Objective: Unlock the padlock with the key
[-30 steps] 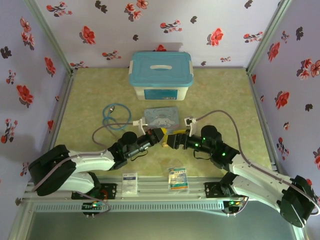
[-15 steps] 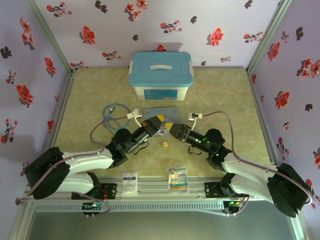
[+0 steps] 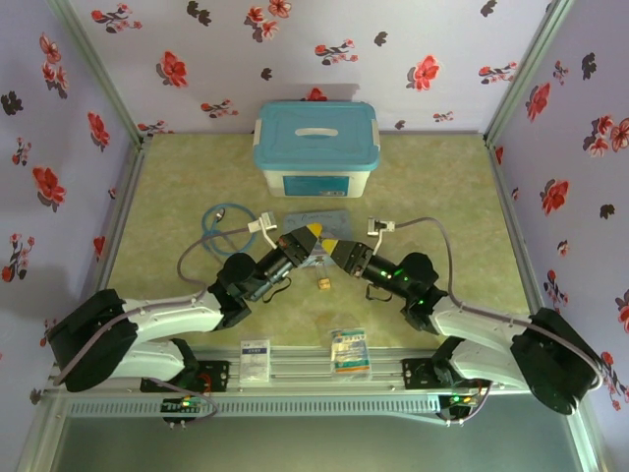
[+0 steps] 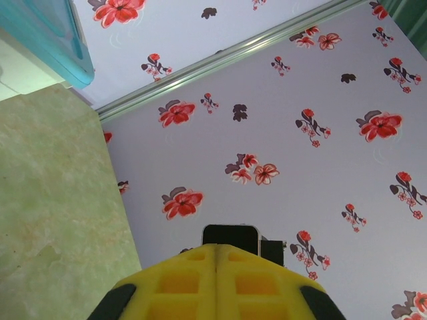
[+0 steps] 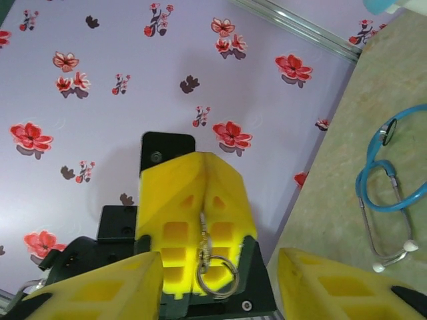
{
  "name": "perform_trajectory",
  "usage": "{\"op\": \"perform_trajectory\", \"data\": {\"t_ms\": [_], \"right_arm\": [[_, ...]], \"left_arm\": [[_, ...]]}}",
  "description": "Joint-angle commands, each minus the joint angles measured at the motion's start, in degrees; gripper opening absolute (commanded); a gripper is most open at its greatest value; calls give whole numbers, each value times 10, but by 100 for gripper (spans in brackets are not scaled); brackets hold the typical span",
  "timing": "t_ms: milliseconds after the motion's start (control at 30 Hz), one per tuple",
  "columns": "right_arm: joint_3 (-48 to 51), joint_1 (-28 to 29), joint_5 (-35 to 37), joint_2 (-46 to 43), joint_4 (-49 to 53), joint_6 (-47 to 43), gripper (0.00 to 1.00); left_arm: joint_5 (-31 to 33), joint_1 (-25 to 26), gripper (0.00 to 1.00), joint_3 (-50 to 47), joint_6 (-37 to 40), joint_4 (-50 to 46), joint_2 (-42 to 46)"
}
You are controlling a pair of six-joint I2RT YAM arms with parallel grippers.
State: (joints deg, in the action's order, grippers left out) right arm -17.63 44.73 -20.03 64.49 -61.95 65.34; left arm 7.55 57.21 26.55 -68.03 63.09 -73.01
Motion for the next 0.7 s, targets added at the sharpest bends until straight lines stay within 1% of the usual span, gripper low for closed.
{"op": "perform_trajectory", "data": {"t_ms": [0, 100, 300, 367, 500, 567, 667], "right_arm": [[-8, 2, -11, 12, -71, 9, 40], [-10, 4, -15, 29, -99, 16, 38], [-10, 6, -15, 54, -141, 27, 31], [-6, 6, -9, 54, -142, 24, 28], [-5, 6, -1, 46, -135, 17, 23], [-7, 5, -1, 41, -126, 13, 19], [-8, 5, 3, 28, -104, 5, 15]], "left_arm": [[10, -3, 0, 16, 6, 29, -5], [4, -3, 0, 22, 8, 29, -10], [10, -5, 0, 19, 17, 29, -6], [17, -6, 0, 17, 24, 24, 2], [5, -5, 0, 23, 20, 20, -5], [8, -2, 0, 21, 19, 21, -6], [13, -1, 0, 19, 17, 25, -9]]}}
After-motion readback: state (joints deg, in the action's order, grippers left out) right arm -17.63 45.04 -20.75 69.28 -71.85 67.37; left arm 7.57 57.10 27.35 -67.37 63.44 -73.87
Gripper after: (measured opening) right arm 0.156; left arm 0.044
